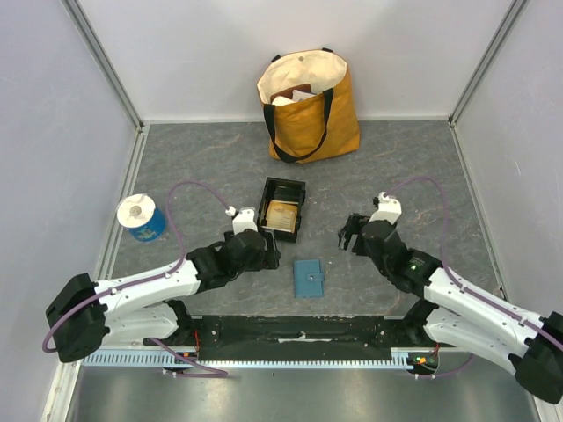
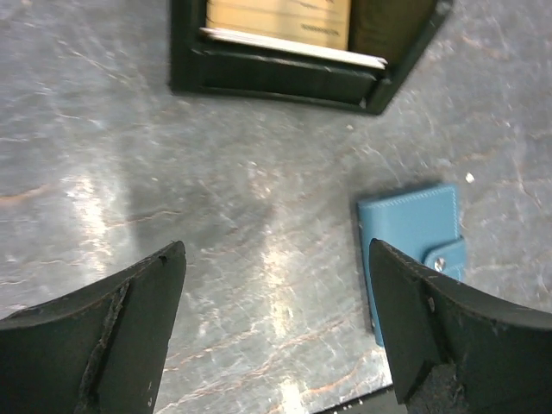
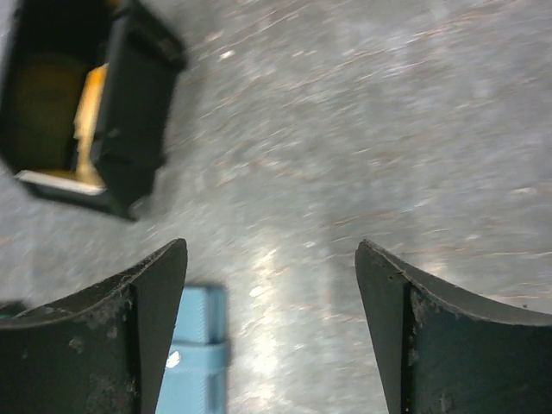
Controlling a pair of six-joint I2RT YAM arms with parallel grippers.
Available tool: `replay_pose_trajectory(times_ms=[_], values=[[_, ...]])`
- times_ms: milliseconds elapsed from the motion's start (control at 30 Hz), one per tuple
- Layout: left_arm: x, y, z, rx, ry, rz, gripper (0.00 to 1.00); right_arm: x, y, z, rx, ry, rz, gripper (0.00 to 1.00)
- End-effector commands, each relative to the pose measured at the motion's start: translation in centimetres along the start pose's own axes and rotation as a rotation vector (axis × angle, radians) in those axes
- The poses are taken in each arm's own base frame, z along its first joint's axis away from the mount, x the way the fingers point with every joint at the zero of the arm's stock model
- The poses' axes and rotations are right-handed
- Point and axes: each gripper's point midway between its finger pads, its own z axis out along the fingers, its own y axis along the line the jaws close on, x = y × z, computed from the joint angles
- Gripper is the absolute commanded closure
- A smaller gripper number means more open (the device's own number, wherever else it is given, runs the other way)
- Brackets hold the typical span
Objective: Put the credit cards into the card holder
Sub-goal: Reset both arms
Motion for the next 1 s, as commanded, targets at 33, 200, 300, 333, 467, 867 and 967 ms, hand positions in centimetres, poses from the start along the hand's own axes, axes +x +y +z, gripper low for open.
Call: replay_pose_trajectory(times_ms=[33,200,300,333,467,867,967], values=[[-4.5,3.9,0.0,-0.143,-0.105,-0.069,0.08,-1.5,-6.1,1.0,0.177,-0.02,-0.016,0.11],[-7.6,8.3,-1.0,-0.162,-0.197,-0.197,0.08,-2.5,-11.1,1.9,0.294,0.002,0.079,0.02],[-9.4,10.2,-2.0,-0.183,-0.269,-0.235,0.07,-3.4,-13.6,2.4,0.348,-0.013,0.132,0.02],[-9.6,10.7,-2.1,-0.203,-0.282,-0.243,0.07,-3.5,-14.5,2.5,0.383,-0.016,0.133,0.02],[-9.8,12.5,-2.5,-0.294,-0.305,-0.26,0.07,-5.3,-16.3,3.1,0.478,-0.074,0.117,0.02],[-9.2,13.0,-1.4,-0.335,-0.25,-0.192,0.09,-8.1,-20.3,4.9,0.66,-0.264,-0.092,0.02],[-9.6,13.0,-1.4,-0.35,-0.244,-0.176,0.1,-7.1,-21.2,5.3,0.68,-0.297,-0.095,0.02]])
